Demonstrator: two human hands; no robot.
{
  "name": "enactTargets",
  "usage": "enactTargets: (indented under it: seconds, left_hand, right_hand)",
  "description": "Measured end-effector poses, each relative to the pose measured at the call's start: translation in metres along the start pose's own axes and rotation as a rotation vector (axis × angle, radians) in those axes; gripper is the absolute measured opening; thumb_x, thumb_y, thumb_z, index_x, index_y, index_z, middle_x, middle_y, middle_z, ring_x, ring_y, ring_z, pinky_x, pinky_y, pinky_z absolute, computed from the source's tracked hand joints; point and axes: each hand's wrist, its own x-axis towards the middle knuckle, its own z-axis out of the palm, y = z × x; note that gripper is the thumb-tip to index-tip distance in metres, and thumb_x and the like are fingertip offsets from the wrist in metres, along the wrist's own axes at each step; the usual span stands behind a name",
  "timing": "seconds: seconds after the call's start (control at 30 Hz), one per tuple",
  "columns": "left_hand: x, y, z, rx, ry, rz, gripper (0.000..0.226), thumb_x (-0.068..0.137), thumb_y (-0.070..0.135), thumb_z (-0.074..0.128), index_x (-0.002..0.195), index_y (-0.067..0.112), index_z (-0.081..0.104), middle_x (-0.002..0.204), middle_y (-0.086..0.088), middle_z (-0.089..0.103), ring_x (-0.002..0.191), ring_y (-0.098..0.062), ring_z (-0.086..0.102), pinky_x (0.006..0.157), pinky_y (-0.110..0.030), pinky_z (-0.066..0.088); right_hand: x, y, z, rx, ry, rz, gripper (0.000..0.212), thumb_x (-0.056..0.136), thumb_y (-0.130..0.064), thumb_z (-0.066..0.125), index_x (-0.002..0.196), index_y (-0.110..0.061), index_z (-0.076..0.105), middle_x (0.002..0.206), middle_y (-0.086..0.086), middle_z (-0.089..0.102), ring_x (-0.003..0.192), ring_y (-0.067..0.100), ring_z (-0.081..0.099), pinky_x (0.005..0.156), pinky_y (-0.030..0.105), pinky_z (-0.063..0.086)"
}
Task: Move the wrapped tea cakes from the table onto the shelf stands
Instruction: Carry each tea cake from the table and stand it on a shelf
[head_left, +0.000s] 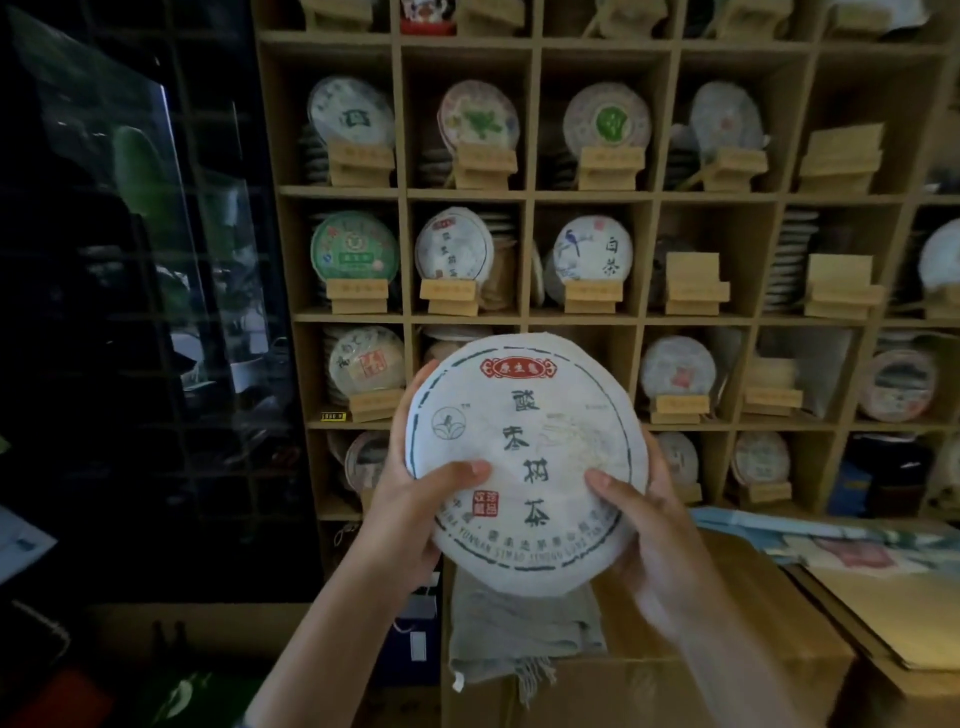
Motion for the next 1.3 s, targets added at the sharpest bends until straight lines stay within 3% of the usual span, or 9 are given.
enactTargets:
  seconds: [0.27,0.43,0.53,0.6,0.67,0.73,0.87,1.1,1.3]
  left_hand:
    - [0.111,-0.049,-0.066,-0.081,-0.031,-0.121,0.092,0.061,0.009,0.080,0.144,0.018,0.040,0.126,-0.021,0.065,0.110,-0.042,0.065,0.074,-0.047,0.059]
    - [0.201,-0.075,-0.114,-0.151,-0.061,-0.175,0.098,0.059,0.035,0.089,0.144,0.020,0.042,0.130,-0.018,0.063,0.115,-0.039,0.063,0.079,-0.052,0.057]
    - [0.259,-0.093,-0.153,-0.137,0.049,-0.126,0.069,0.085,0.049,0.065,0.146,0.028,0.041,0.129,-0.004,0.066,0.116,-0.027,0.064,0.092,-0.052,0.053]
    - [0.293,-0.111,-0.188,-0.101,0.174,-0.171,0.043,0.098,0.038,0.050,0.140,0.034,0.048,0.115,0.003,0.073,0.107,-0.023,0.067,0.095,-0.055,0.051]
    - [0.318,-0.134,-0.223,0.039,0.273,-0.198,0.035,0.096,0.030,0.056,0.130,0.040,0.054,0.119,0.004,0.069,0.108,-0.017,0.065,0.091,-0.049,0.054]
    - [0.338,-0.158,-0.250,0.156,0.323,-0.217,0.042,0.094,0.020,0.061,0.132,0.036,0.051,0.132,0.003,0.059,0.111,-0.014,0.062,0.085,-0.035,0.055]
    - [0.371,-0.210,-0.283,0.480,0.269,-0.289,0.070,0.090,0.011,0.067,0.149,0.020,0.031,0.153,-0.008,0.037,0.134,-0.029,0.042,0.108,-0.050,0.042]
    - [0.404,-0.261,-0.311,0.885,0.154,-0.289,0.120,0.068,0.018,0.089,0.155,0.006,0.006,0.158,-0.015,0.024,0.144,-0.032,0.028,0.115,-0.050,0.031]
    - [0.419,-0.296,-0.320,0.829,0.235,-0.417,0.102,0.083,0.028,0.077,0.155,0.016,0.005,0.158,-0.015,0.027,0.140,-0.036,0.036,0.108,-0.048,0.036]
  right_hand:
    - [0.106,0.040,-0.002,-0.080,0.126,-0.143,0.069,0.068,-0.010,0.077,0.124,-0.047,0.059,0.121,-0.005,0.071,0.107,0.014,0.069,0.075,0.035,0.060]
    - [0.192,0.064,0.002,-0.161,0.198,-0.222,0.070,0.066,-0.016,0.078,0.122,-0.053,0.059,0.120,-0.010,0.071,0.102,0.009,0.070,0.070,0.033,0.061]
    - [0.237,0.076,0.002,-0.183,0.230,-0.232,0.068,0.067,-0.020,0.077,0.124,-0.052,0.057,0.122,-0.011,0.069,0.104,0.011,0.069,0.073,0.038,0.061]
    - [0.265,0.084,-0.002,-0.190,0.266,-0.245,0.068,0.067,-0.023,0.077,0.124,-0.053,0.057,0.123,-0.013,0.069,0.104,0.011,0.069,0.074,0.040,0.061]
    - [0.288,0.092,-0.007,-0.203,0.313,-0.266,0.066,0.068,-0.024,0.075,0.124,-0.053,0.057,0.124,-0.013,0.068,0.107,0.011,0.068,0.078,0.042,0.061]
    - [0.308,0.102,-0.012,-0.207,0.364,-0.285,0.064,0.070,-0.022,0.074,0.125,-0.051,0.057,0.126,-0.012,0.067,0.111,0.012,0.066,0.084,0.044,0.060]
    - [0.337,0.117,-0.023,-0.197,0.416,-0.290,0.066,0.074,-0.017,0.070,0.131,-0.044,0.054,0.131,-0.008,0.065,0.118,0.014,0.063,0.094,0.049,0.055]
    - [0.365,0.126,-0.046,-0.210,0.438,-0.254,0.071,0.074,-0.016,0.071,0.138,-0.037,0.049,0.133,-0.004,0.064,0.122,0.020,0.060,0.099,0.055,0.050]
    - [0.382,0.126,-0.065,-0.216,0.432,-0.261,0.066,0.074,-0.014,0.070,0.134,-0.037,0.053,0.127,-0.005,0.067,0.113,0.014,0.066,0.081,0.035,0.060]
